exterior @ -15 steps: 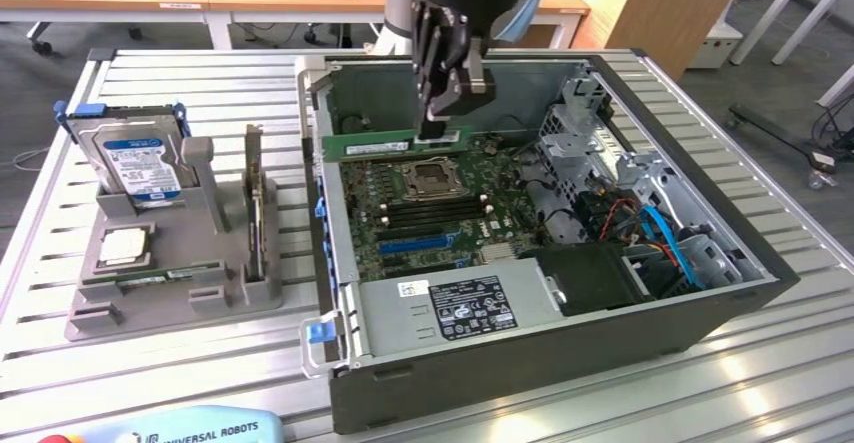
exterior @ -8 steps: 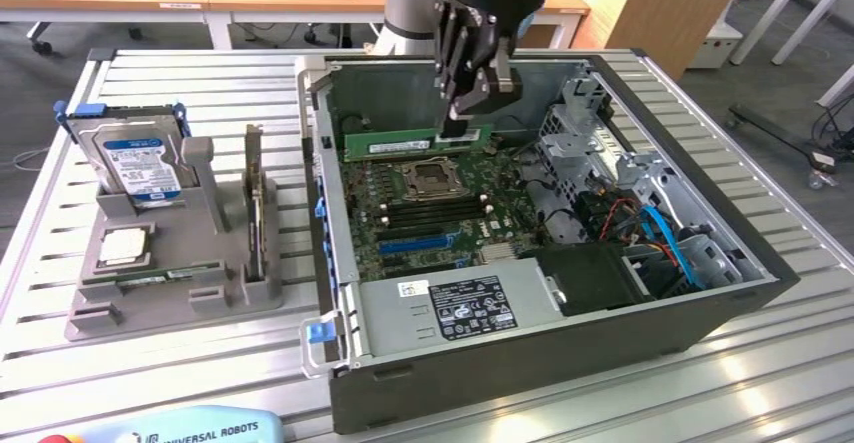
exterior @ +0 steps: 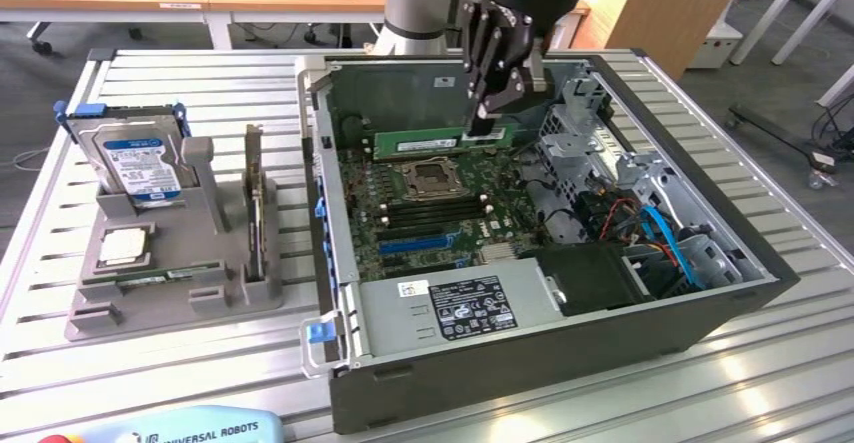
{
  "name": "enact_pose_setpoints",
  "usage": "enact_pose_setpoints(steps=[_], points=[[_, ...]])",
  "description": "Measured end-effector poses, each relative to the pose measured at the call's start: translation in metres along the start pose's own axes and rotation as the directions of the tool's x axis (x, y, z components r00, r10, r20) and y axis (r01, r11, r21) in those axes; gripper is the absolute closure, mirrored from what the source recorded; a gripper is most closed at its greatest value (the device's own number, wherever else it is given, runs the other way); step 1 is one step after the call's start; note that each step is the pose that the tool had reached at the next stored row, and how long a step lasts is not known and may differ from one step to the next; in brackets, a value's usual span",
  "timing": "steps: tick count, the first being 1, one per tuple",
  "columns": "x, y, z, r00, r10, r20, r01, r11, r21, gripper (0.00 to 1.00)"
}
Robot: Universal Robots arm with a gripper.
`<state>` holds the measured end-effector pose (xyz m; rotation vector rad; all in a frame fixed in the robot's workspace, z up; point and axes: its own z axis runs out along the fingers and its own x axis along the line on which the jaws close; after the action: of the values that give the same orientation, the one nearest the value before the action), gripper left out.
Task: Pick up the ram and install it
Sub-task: 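Pick up the ram and move it above insertion slot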
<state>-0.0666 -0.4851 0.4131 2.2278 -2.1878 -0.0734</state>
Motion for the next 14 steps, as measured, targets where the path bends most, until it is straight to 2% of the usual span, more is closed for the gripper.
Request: enact_pose_setpoints(steps=[3,14], points=[[0.000,-0.0095,-0.0004,1.0000,0.000,0.0000,0.000,1.0000,0.0000,0.88],[0.001,-0.0334,-0.0010,1.0000,0.000,0.0001,0.000,1.0000,0.0000,0.88]])
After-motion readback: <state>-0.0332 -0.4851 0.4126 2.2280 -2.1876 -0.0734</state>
